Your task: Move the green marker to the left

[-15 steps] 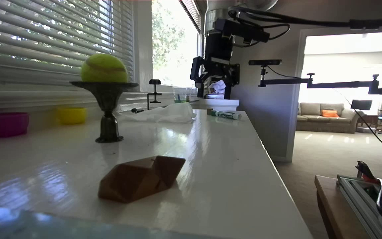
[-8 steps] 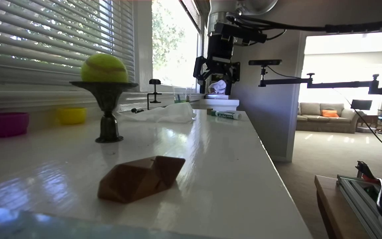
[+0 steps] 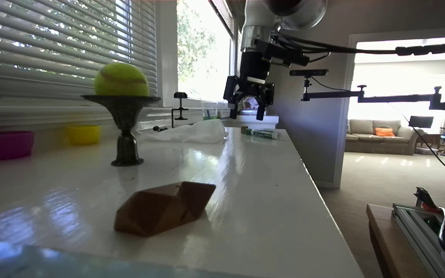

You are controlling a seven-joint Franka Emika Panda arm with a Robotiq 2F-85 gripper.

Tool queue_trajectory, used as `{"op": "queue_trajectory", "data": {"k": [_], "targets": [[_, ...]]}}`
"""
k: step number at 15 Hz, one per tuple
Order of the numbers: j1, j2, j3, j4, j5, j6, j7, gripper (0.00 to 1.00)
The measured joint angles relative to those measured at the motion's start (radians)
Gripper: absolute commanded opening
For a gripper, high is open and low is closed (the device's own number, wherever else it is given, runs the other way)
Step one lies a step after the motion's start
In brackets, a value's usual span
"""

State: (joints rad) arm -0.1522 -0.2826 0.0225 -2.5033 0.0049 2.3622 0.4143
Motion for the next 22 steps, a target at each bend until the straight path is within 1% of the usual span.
{"op": "queue_trajectory", "data": {"k": [4,8,12,13,14,15,16,22], "targets": [[-0.001,-0.008,-0.017,-0.03,0.0,0.0,-0.025,1.0],[-0.007,-0.033,-0.042,-0.061,0.0,0.0,-0.028,1.0],[-0.014,-0.04,-0.053,-0.094,0.0,0.0,-0.028,1.0],[-0.014,-0.04,-0.053,-0.1,0.0,0.001,-0.028,0.75],[-0.013,-0.04,-0.053,-0.104,0.0,0.004,-0.028,0.72],[-0.012,-0.04,-0.052,-0.107,0.0,0.009,-0.028,0.66],[-0.012,-0.04,-0.052,-0.11,0.0,0.016,-0.028,0.57],[-0.011,-0.04,-0.05,-0.111,0.0,0.05,-0.028,0.14]]}}
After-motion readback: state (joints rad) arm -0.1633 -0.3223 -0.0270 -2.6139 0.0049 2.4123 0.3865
